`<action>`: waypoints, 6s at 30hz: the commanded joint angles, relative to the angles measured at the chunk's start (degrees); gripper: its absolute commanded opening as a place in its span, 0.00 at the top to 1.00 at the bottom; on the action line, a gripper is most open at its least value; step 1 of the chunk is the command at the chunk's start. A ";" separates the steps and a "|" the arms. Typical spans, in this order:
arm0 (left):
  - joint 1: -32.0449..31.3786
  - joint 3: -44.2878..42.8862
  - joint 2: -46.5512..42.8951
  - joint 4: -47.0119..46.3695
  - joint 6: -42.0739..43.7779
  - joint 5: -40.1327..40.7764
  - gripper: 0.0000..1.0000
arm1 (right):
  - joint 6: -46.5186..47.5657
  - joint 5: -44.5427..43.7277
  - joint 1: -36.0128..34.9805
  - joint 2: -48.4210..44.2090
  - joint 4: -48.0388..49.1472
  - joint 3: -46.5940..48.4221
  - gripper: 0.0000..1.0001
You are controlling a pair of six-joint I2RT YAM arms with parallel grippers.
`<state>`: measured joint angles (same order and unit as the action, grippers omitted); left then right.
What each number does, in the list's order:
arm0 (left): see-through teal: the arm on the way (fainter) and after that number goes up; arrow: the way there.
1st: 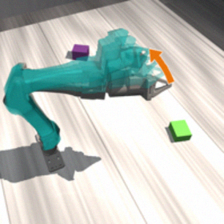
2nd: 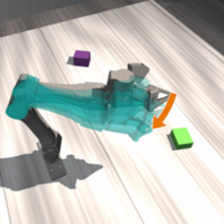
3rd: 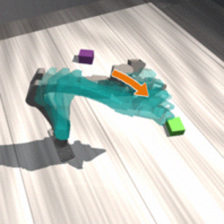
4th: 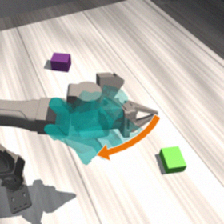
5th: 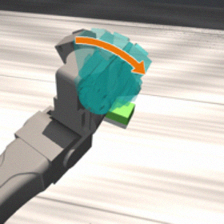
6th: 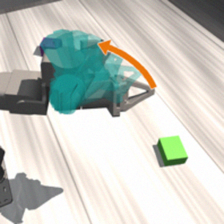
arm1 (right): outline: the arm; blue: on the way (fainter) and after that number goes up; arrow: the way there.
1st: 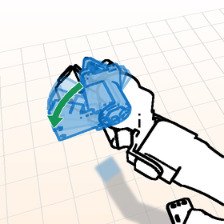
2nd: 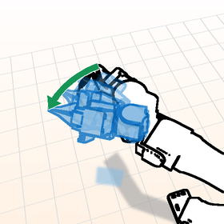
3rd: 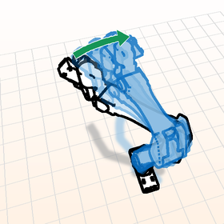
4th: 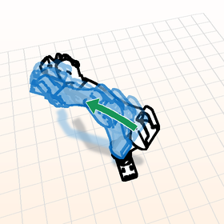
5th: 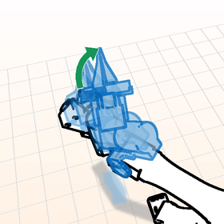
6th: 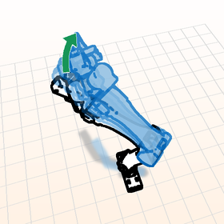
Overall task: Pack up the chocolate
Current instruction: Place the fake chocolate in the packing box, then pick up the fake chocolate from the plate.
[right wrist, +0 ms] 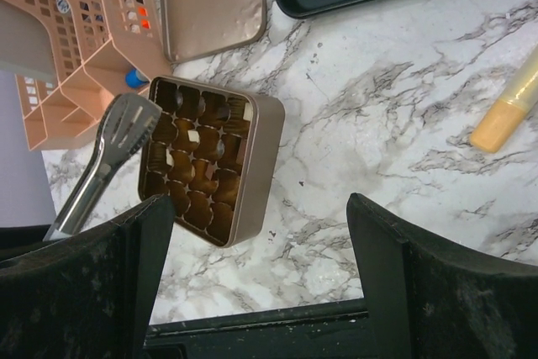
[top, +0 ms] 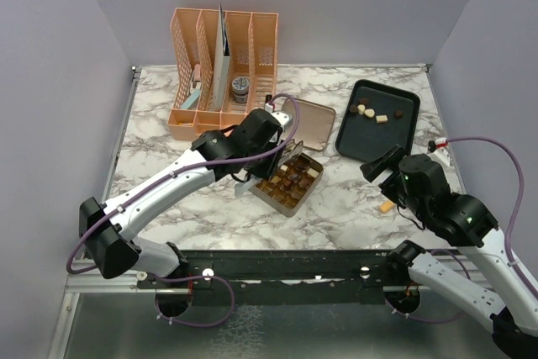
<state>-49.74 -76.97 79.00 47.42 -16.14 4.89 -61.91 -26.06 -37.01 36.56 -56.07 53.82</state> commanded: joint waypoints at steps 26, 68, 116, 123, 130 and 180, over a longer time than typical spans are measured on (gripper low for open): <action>-0.19 5.26 -4.44 7.08 -3.48 -14.21 0.63 | -0.01 1.37 0.18 -1.24 1.96 -1.76 0.11; -0.85 -2.83 4.51 -7.97 0.23 -6.11 0.57 | 1.52 -0.67 0.19 -5.72 0.71 1.29 0.11; -4.67 -37.70 55.29 -36.64 26.63 13.03 0.55 | -0.73 -4.18 0.19 -10.71 -6.10 9.81 0.12; -4.67 -37.73 55.19 -36.02 25.59 15.44 0.55 | -0.85 -4.17 0.19 -10.65 -5.73 9.42 0.12; -4.67 -38.73 56.29 -35.63 26.18 16.36 0.55 | -0.68 -3.91 0.19 -10.58 -5.25 9.20 0.11; -5.52 -46.34 63.89 -35.02 27.88 14.70 0.53 | -0.12 -5.79 0.18 -11.01 -5.48 9.60 0.12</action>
<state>-54.19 -121.97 142.74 13.37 11.60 22.06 -62.06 -29.58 -37.01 26.06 -60.31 62.85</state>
